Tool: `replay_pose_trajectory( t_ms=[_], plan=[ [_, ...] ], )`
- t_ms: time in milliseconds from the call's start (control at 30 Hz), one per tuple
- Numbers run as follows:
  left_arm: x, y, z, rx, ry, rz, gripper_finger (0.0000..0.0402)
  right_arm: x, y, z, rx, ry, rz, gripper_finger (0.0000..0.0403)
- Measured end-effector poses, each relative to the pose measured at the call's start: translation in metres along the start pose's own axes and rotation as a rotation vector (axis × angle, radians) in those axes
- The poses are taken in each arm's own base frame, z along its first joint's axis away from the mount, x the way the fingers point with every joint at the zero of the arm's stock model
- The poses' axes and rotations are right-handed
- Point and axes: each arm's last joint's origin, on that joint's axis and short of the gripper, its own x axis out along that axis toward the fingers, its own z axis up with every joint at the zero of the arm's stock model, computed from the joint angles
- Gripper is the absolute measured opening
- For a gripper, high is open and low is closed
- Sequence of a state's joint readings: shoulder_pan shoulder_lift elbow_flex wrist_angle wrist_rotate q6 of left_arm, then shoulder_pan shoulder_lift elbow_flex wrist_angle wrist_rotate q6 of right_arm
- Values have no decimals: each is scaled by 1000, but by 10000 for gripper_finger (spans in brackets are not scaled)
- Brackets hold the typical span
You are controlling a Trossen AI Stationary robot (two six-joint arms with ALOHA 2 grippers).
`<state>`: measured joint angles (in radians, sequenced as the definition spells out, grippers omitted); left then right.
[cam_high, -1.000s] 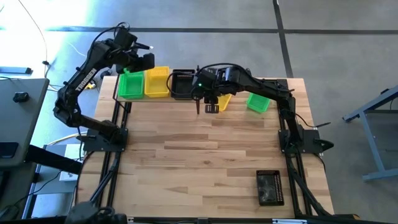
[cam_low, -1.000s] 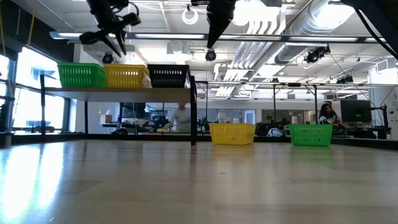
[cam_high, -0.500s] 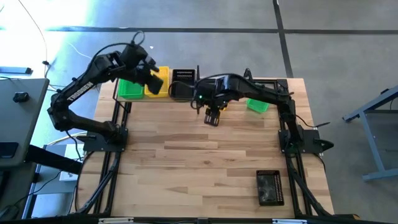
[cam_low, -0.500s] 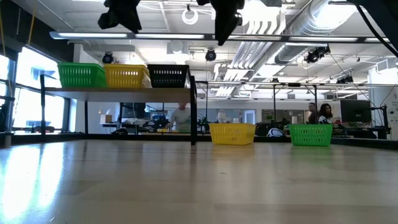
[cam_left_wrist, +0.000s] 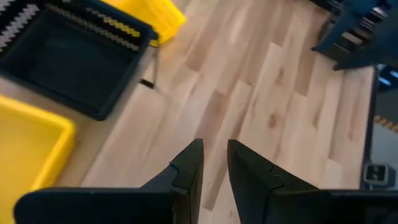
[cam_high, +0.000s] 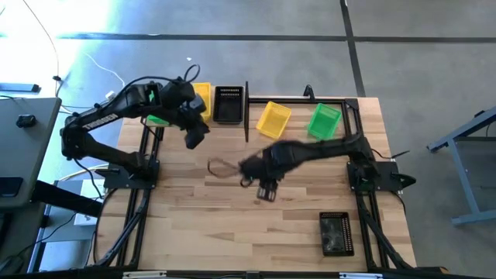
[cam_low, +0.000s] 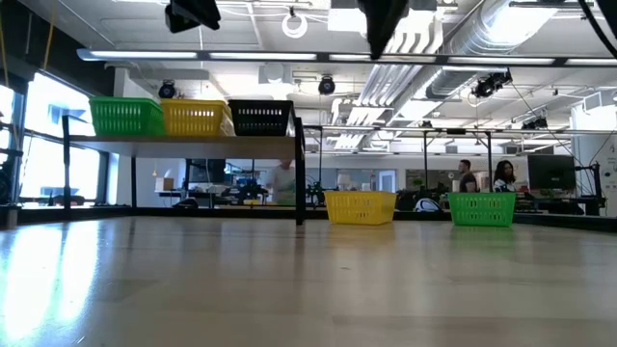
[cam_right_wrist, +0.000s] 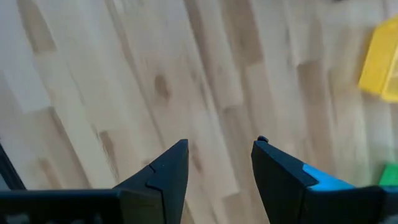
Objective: Stack baskets on shelf by color
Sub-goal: Stack the black bin on top of the black bin on the shelf
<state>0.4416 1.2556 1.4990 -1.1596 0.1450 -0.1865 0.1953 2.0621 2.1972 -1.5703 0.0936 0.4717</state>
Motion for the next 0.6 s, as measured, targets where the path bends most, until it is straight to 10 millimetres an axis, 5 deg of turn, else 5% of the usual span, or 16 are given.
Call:
replay_pose_trajectory(
  t_ms=[300,600],
  plan=[
    [1,-10,-2,43,4,-24,62,27,42,-48,16,156,-42,161],
    [1,-10,-2,31,4,-24,62,27,51,-107,21,252,-62,161]
  ],
)
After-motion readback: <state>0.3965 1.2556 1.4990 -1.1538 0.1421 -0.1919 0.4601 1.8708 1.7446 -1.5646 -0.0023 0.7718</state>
